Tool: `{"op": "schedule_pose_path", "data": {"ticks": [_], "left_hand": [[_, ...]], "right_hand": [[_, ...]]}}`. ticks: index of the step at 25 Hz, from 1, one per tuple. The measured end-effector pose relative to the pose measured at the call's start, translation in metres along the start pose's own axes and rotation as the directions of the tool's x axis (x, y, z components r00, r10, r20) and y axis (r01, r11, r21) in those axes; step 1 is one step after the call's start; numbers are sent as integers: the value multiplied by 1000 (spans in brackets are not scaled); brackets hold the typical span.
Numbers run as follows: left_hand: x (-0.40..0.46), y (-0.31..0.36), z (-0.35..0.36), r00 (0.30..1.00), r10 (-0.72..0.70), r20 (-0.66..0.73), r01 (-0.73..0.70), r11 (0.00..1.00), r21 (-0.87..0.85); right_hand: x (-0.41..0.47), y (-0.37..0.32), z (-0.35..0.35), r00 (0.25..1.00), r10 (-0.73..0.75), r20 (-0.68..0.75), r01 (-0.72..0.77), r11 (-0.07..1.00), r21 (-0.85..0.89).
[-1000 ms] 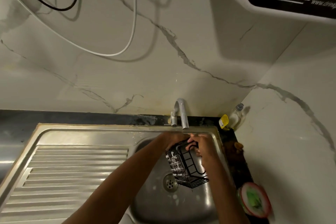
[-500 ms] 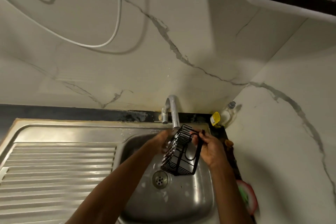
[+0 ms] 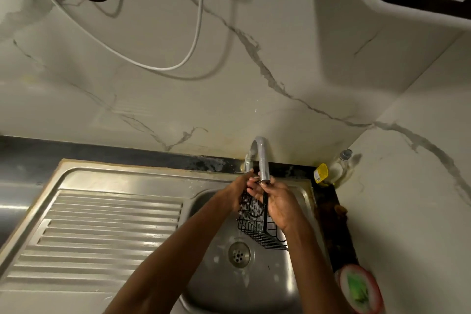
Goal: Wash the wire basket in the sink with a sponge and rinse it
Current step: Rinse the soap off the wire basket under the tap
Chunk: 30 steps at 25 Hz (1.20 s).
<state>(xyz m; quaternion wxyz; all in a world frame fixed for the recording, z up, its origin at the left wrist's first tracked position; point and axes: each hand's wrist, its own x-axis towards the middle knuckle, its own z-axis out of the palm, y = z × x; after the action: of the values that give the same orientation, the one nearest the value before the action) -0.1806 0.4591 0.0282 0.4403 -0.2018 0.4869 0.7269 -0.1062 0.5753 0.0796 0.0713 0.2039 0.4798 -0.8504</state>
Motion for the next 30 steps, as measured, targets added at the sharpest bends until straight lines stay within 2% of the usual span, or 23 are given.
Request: {"op": "schedule_pose_path", "data": {"ticks": [3, 4, 8, 11, 15, 18, 22, 25, 27, 30], "left_hand": [[-3, -4, 16, 998, -30, -62, 36, 993, 111], [-6, -5, 23, 996, -44, -76, 55, 988, 148], [-7, -1, 32, 988, -21, -155, 67, 954, 293], [-8, 9, 36, 999, -19, -48, 33, 951, 306], [-14, 18, 40, 983, -13, 182, -31, 971, 236], [0, 15, 41, 990, -13, 139, -22, 969, 248], [-6, 10, 52, 961, -77, 264, 33, 985, 168], [-8, 11, 47, 962, -30, 270, -9, 990, 141], [-3, 11, 38, 975, -3, 222, -18, 996, 92], [12, 7, 25, 989, -38, 141, 26, 996, 83]], "right_hand": [[-10, 21, -8, 985, -53, -162, -5, 941, -339], [-13, 28, -9, 970, -76, -229, -18, 923, -383], [-12, 33, -9, 913, -65, -403, -49, 963, -266], [-6, 20, -4, 904, -66, -423, -29, 976, -216], [2, 4, 0, 897, -34, -441, -21, 993, -119], [6, -12, -9, 878, 5, -479, 0, 1000, 10], [11, -23, -18, 853, 19, -522, 9, 999, 52], [14, -18, -15, 838, 16, -545, 21, 998, 61], [18, -11, -13, 832, 31, -554, -4, 999, 49], [25, -4, -9, 824, 57, -563, -46, 998, 34]]}}
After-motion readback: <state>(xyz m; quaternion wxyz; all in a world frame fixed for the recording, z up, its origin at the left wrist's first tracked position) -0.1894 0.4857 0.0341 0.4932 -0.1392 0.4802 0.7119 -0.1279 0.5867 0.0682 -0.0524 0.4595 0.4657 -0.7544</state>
